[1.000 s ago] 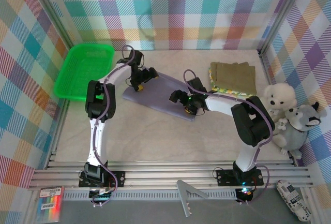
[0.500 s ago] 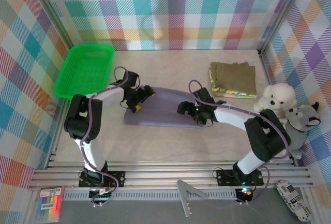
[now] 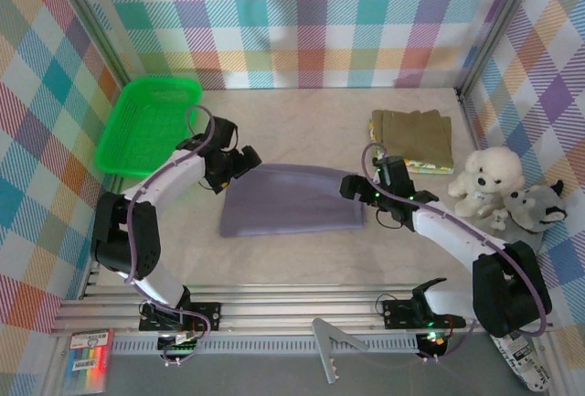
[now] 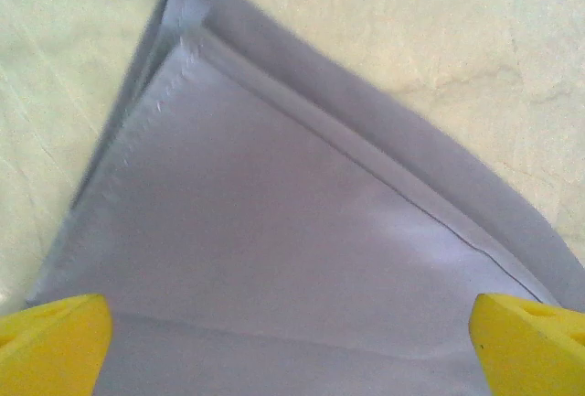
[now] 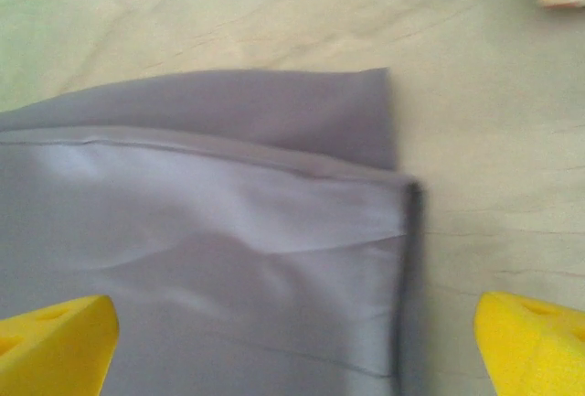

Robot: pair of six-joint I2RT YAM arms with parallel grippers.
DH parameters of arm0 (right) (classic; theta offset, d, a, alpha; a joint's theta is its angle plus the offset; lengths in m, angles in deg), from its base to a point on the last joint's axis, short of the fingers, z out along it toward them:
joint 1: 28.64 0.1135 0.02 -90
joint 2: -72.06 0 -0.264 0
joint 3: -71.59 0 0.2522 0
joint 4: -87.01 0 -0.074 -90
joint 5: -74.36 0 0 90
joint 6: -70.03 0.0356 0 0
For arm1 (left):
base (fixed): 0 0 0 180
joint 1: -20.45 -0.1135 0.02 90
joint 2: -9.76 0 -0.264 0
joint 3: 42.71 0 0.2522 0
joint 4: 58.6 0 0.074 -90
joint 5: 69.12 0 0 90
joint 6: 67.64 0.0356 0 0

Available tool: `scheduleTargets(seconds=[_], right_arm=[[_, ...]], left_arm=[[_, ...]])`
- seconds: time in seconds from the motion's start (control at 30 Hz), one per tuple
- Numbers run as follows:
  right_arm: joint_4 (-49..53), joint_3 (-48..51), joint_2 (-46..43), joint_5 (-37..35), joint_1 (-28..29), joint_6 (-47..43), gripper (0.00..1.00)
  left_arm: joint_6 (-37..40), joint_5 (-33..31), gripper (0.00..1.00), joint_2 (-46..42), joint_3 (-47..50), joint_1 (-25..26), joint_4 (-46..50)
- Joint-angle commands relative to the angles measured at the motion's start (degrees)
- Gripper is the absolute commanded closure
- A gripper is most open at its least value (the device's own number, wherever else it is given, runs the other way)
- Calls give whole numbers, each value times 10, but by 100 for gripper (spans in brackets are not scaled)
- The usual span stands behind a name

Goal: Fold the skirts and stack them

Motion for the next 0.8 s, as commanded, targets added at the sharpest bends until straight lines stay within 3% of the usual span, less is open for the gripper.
scheduleTargets(seconds=[0.0, 0.13, 0.23, 0.33, 0.5, 0.77], right_arm=[[26, -22, 15, 42, -41, -44, 1], [43, -48, 47, 82, -60, -88, 6], [63, -78, 93, 141, -67, -142, 22], [79, -110, 142, 150, -69, -167, 31], [94, -156, 205, 133, -72, -180, 40], [124, -202, 270, 143, -72, -163, 49]], left_arm=[[81, -37, 0, 6, -36, -13, 48], [119, -34, 0, 26, -66, -31, 79], [150, -15, 0, 29, -67, -41, 69], [182, -9, 4, 49, -73, -53, 65], [208, 15, 24, 92, -78, -78, 37], [222, 54, 38, 177, -117, -91, 25]])
